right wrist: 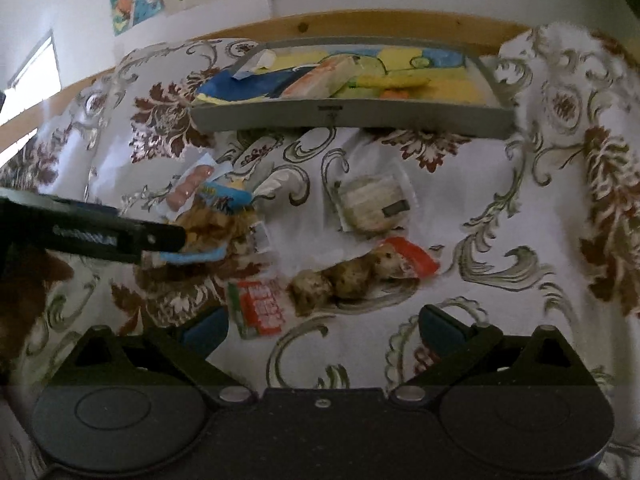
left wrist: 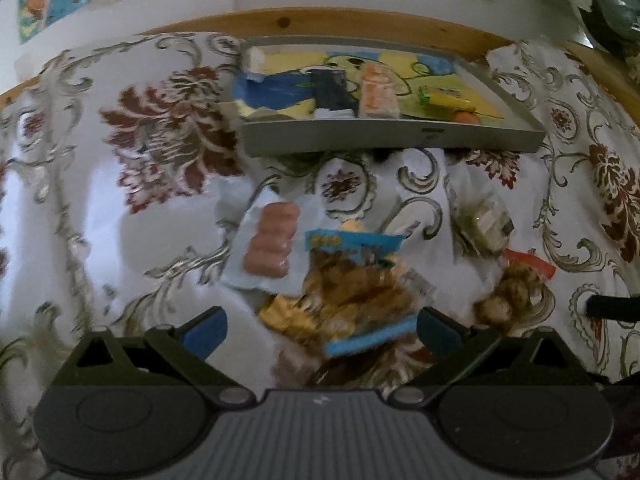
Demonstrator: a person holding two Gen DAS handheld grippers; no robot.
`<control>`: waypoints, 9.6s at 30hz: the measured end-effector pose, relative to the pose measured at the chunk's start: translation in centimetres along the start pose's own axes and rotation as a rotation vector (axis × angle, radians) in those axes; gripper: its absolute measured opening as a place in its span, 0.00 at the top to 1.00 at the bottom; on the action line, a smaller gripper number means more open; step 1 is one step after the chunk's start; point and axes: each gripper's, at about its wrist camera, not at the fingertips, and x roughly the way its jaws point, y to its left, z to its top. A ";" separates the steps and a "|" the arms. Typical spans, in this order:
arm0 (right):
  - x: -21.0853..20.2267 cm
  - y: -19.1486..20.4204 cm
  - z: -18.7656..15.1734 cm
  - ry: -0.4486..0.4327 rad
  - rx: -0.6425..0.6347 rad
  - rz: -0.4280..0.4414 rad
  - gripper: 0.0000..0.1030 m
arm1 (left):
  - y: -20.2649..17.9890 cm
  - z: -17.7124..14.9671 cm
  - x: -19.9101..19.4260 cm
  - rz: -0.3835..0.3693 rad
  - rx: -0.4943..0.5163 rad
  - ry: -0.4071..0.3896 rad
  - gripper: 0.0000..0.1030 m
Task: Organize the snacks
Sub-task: 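Lower the left tool onto the blue chip bag while the right tool approaches the orange-topped bag, then grasp the blue chip bag with the left tool while the right tool grasps the orange-topped bag, then carry the chip bag and orange-topped bag over the grey tray with both tools, then open both tools to release the two bags into the tray, then withdraw both tools from the tray back over the remaining snacks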
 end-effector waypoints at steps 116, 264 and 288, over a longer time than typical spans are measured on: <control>-0.5 -4.0 -1.3 -0.002 0.231 0.063 0.71 | -3.8 1.5 3.7 -0.314 -0.036 0.122 0.68; -9.8 6.3 2.3 -0.279 -0.055 -0.149 0.01 | 6.2 -1.3 -11.8 0.041 -0.144 -0.282 0.00; -6.3 5.0 -1.8 -0.054 0.057 -0.206 0.01 | 4.6 -5.2 -8.6 0.034 -0.098 -0.075 0.00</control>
